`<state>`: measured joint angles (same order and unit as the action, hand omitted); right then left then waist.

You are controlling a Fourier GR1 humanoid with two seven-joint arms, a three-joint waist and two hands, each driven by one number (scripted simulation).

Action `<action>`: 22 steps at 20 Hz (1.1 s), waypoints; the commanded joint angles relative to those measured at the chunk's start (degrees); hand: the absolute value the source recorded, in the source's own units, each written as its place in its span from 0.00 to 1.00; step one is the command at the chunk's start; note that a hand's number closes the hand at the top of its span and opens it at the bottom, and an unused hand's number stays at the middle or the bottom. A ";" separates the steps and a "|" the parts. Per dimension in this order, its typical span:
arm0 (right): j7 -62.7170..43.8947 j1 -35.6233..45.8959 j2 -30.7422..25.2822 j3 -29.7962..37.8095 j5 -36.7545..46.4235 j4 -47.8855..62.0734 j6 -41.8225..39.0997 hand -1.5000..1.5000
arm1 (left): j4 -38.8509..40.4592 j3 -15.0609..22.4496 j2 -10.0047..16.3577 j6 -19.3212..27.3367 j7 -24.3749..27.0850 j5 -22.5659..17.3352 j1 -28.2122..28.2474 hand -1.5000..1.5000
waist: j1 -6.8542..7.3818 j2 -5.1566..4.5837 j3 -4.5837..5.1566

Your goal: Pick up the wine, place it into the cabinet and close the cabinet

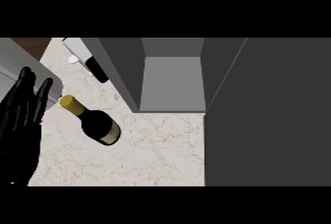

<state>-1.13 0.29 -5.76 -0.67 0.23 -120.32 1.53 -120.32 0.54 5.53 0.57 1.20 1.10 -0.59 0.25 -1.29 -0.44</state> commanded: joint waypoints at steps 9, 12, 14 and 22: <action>-4.69 -8.82 -0.73 -10.12 -4.87 -5.77 -8.31 0.00 | 8.28 13.64 -5.48 30.73 -14.96 4.11 -8.42 0.00 | -1.72 1.29 0.42; -9.82 -9.31 -2.56 -6.91 -8.61 -11.87 -8.44 0.00 | 10.62 19.08 -5.51 39.71 -18.99 6.86 -15.21 0.00 | -1.45 1.36 0.40; -10.68 -13.55 -2.72 -8.24 -9.08 -17.43 -8.79 0.00 | 9.88 24.18 -5.52 46.03 -23.02 10.69 -16.86 0.00 | -1.60 1.60 0.37; -23.82 -4.87 -2.12 -8.57 -8.17 -22.16 -4.27 0.00 | 12.75 31.37 -5.53 55.56 -32.20 18.89 -25.29 0.00 | -0.39 1.42 0.43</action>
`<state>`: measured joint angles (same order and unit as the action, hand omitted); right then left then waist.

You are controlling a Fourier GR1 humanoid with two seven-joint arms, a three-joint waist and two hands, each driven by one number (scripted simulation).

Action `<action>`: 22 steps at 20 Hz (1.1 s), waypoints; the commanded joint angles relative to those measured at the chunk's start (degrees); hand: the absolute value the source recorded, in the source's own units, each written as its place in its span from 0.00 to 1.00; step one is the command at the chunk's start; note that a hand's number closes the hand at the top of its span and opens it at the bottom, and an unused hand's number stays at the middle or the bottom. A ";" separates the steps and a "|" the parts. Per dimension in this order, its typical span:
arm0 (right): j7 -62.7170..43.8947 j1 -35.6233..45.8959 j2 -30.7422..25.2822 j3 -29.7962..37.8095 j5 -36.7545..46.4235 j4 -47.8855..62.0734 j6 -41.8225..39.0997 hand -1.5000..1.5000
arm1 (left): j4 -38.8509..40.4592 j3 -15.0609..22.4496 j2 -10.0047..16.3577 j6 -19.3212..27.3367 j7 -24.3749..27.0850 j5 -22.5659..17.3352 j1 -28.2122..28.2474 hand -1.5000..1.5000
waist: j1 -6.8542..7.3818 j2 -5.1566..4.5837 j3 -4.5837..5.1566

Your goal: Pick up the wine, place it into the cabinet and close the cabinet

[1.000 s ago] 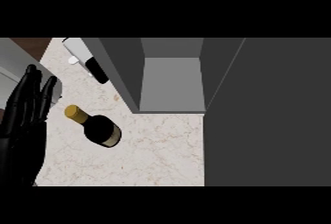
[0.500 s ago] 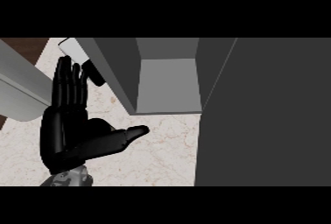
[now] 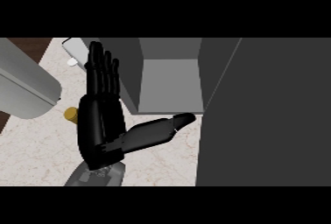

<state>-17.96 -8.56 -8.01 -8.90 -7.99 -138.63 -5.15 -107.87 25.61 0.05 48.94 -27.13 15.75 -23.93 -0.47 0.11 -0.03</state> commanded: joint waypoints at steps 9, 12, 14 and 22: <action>-15.11 6.30 -0.57 1.15 -1.73 -8.80 3.40 0.00 | -2.60 0.92 -0.05 4.87 -15.93 11.72 -6.34 0.00 | 0.60 0.10 0.04; -11.54 6.69 0.24 0.46 0.66 -6.03 2.80 0.00 | -3.84 2.40 -0.05 6.72 -18.32 16.19 -5.07 0.00 | 0.57 0.09 0.02; -14.86 6.84 1.36 -3.60 4.48 -7.97 5.05 0.00 | -3.28 1.86 -0.05 7.75 -19.68 17.77 -5.05 0.00 | 0.40 0.10 0.04; -11.24 2.75 0.48 1.93 -0.44 -9.02 1.86 0.00 | -13.19 -2.88 0.08 -2.46 -26.07 23.71 -1.09 0.00 | 0.32 0.08 0.00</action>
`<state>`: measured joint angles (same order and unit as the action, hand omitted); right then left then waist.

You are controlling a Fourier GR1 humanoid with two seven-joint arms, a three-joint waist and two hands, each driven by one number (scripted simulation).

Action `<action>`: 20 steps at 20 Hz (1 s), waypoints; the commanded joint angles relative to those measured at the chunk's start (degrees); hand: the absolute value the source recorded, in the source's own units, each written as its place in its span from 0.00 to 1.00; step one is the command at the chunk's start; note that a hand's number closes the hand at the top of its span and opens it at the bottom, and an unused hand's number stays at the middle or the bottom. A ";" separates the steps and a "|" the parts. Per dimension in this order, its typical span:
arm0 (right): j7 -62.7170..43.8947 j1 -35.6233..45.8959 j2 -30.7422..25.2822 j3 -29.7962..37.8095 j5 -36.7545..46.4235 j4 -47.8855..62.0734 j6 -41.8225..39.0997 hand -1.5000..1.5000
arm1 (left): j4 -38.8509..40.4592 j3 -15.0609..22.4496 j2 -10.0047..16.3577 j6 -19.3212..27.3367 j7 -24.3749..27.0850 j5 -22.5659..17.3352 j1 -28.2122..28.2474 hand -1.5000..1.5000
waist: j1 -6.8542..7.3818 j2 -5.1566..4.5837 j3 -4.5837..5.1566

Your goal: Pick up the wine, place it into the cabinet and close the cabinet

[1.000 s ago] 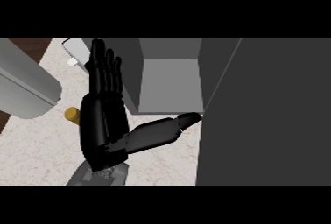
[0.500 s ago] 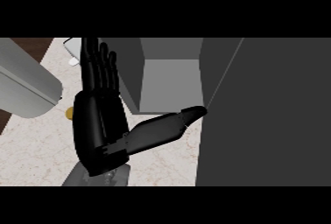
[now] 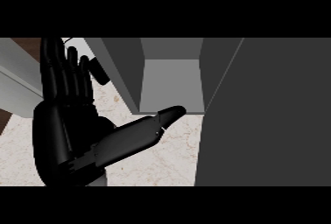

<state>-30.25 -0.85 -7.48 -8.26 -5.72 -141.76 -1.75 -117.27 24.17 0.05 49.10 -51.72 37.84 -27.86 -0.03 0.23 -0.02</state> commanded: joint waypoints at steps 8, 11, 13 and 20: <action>0.51 -2.26 0.46 3.07 -2.77 -3.40 -1.48 0.00 | -8.99 -6.22 1.05 -7.55 -3.75 2.36 5.39 0.00 | -0.07 -0.14 -0.01; -4.92 0.48 0.18 0.93 -1.24 -7.47 0.25 0.00 | -12.37 -7.35 5.56 -4.87 1.62 -5.33 14.45 0.00 | -0.05 -0.20 0.09; -6.72 -0.13 0.03 1.46 -2.73 -9.80 0.33 0.00 | -10.43 -9.34 4.21 -5.87 -0.08 -5.34 12.11 0.00 | -0.28 -0.17 0.06; -2.33 -0.31 3.50 -4.47 3.35 -4.38 0.96 0.00 | -12.16 -10.82 4.50 -5.80 6.48 -14.32 20.84 0.00 | -0.02 -0.20 0.07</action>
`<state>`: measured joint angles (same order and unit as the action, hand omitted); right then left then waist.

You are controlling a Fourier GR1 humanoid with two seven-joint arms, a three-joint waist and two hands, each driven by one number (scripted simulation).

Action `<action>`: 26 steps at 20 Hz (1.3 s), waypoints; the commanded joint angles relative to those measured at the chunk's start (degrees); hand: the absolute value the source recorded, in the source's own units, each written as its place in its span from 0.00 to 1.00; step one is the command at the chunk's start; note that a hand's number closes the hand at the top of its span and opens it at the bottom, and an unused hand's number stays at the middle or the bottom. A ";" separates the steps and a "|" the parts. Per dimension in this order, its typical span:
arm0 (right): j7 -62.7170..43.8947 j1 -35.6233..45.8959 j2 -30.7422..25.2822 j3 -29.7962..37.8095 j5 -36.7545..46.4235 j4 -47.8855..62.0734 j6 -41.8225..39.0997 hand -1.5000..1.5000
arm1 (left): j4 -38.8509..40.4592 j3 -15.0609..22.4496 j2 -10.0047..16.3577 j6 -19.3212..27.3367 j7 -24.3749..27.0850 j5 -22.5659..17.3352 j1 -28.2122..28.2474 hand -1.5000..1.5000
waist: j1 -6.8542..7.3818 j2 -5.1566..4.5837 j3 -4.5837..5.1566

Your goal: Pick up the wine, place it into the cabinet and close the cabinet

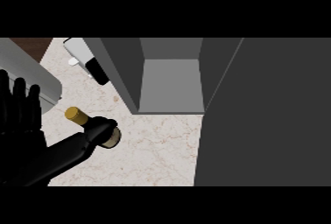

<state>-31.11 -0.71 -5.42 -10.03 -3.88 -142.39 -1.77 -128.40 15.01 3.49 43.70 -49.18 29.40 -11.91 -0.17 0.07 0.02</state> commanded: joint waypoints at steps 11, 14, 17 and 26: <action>-7.85 3.11 -0.34 0.61 -1.25 -7.80 1.42 0.00 | 10.14 -5.32 -1.01 -3.64 25.95 -23.63 13.30 0.00 | -0.01 -0.04 0.06; -6.89 1.78 -0.11 -0.78 -0.38 -7.42 0.67 0.00 | 13.84 -8.26 -1.84 -5.71 28.29 -27.69 11.39 0.00 | -0.07 -0.04 0.03; -7.14 0.70 -2.58 5.34 -6.64 -9.12 -1.52 0.00 | 17.69 -9.07 -3.37 -4.93 36.35 -27.59 14.06 0.00 | -0.25 -0.04 0.02; -10.65 3.49 -1.15 1.42 -1.46 -9.75 1.05 0.00 | 23.92 -10.85 -3.44 -10.35 48.70 -36.46 20.21 0.00 | 0.04 0.04 0.04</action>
<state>-37.19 3.41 -6.46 -8.37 -3.60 -143.36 -1.40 -107.40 3.70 0.79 34.93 -6.54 -3.69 5.13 -0.28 0.09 0.05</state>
